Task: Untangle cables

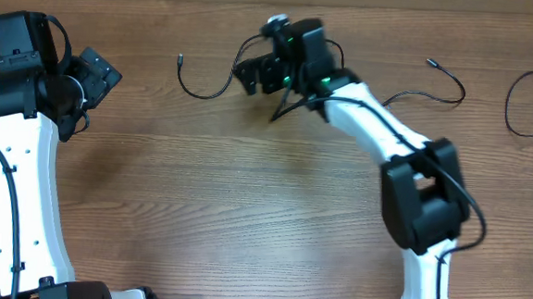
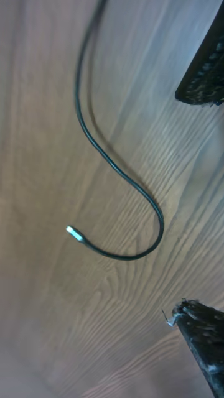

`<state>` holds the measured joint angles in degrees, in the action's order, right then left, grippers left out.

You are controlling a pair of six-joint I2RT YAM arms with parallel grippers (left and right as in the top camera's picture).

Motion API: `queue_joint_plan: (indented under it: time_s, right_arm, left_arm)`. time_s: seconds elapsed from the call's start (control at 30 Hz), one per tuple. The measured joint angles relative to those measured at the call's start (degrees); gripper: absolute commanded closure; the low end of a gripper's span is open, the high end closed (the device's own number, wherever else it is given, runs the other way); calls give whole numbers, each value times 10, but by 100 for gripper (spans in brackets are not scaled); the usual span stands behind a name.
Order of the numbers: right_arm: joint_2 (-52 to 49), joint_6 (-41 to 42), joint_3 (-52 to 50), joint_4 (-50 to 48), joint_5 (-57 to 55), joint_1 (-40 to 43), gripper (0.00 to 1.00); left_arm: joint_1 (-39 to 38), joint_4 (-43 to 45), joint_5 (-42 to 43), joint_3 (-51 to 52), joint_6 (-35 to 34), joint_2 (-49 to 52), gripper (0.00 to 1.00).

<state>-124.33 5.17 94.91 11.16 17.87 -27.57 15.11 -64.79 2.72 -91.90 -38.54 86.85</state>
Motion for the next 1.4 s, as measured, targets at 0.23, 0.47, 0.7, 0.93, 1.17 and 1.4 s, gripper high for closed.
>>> queue_joint_plan:
  time_s: [0.23, 0.47, 0.7, 0.93, 1.17, 1.4]
  right_arm:
    - [-56, 61, 0, -101, -52, -33, 0]
    - [-97, 128, 0, -200, -68, -40, 0]
    - [-123, 193, 0, -262, -68, -40, 6]
    - [-147, 245, 0, -287, -58, -40, 9]
    - [-172, 261, 0, -283, -46, -43, 13]
    - [-177, 264, 0, -297, -40, -58, 16]
  left_arm:
    - [0, 0, 0, 0, 0, 0, 0]
    - [0, -1, 0, 0, 0, 0, 1]
    - [0, -1, 0, 0, 0, 0, 0]
    - [0, -1, 0, 0, 0, 0, 1]
    - [0, -1, 0, 0, 0, 0, 1]
    - [0, -1, 0, 0, 0, 0, 0]
